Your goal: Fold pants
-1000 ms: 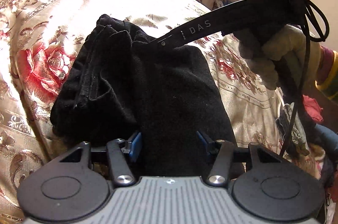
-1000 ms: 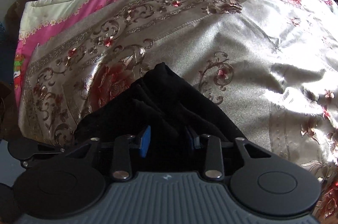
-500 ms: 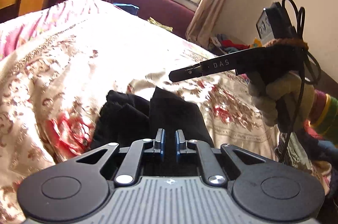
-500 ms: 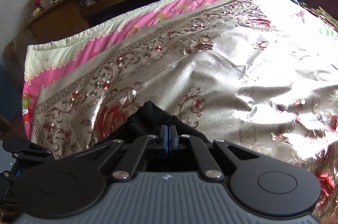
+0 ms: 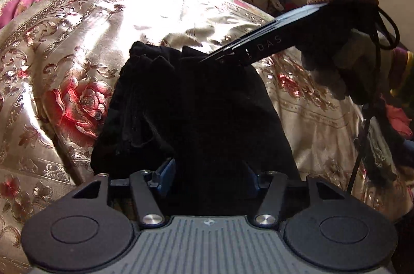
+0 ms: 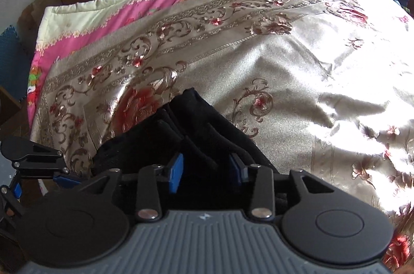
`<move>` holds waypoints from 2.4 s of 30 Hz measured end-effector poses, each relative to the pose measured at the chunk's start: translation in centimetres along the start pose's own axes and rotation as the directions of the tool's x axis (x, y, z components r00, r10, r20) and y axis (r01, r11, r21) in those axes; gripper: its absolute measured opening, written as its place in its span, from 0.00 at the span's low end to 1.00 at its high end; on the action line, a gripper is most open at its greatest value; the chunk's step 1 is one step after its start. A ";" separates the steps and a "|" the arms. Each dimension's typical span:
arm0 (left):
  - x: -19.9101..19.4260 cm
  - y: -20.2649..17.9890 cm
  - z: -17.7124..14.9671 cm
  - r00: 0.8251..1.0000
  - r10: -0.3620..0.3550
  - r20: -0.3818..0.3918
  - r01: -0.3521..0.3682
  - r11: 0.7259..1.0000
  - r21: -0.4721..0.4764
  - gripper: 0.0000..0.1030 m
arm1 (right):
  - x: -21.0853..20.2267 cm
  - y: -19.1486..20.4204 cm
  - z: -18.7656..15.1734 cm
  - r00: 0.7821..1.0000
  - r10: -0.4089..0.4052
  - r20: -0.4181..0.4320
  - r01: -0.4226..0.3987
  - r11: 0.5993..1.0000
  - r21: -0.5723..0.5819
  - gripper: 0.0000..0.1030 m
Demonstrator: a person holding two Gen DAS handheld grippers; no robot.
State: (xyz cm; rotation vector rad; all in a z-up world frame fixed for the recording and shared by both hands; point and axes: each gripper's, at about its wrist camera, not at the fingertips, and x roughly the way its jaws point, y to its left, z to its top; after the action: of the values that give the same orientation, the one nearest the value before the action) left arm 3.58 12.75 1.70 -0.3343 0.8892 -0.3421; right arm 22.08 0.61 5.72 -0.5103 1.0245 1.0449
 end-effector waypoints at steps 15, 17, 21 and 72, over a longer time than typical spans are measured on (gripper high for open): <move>-4.1 1.0 1.3 0.988 -0.052 0.145 0.063 0.995 -0.074 0.25 | -4.8 1.6 -0.6 0.984 -0.080 0.161 0.062 0.991 0.118 0.04; -5.7 1.4 1.8 0.981 -0.043 0.188 0.058 0.996 -0.073 0.25 | -5.4 1.9 0.1 0.980 -0.074 0.185 0.052 0.992 0.119 0.04; -7.0 2.9 1.9 0.972 -0.024 0.232 0.047 0.994 -0.095 0.24 | -4.2 2.4 1.9 0.972 -0.053 0.230 0.029 0.994 0.107 0.02; -3.0 3.2 2.8 0.983 -0.006 0.185 0.003 1.000 0.012 0.60 | -4.2 1.4 -5.9 0.971 -0.095 0.221 0.012 0.936 0.352 0.44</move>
State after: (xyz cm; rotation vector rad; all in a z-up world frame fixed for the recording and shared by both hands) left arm 4.57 17.29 4.08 -0.3511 0.7035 -0.3149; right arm 17.67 -5.19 6.87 -0.1194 0.9511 0.8275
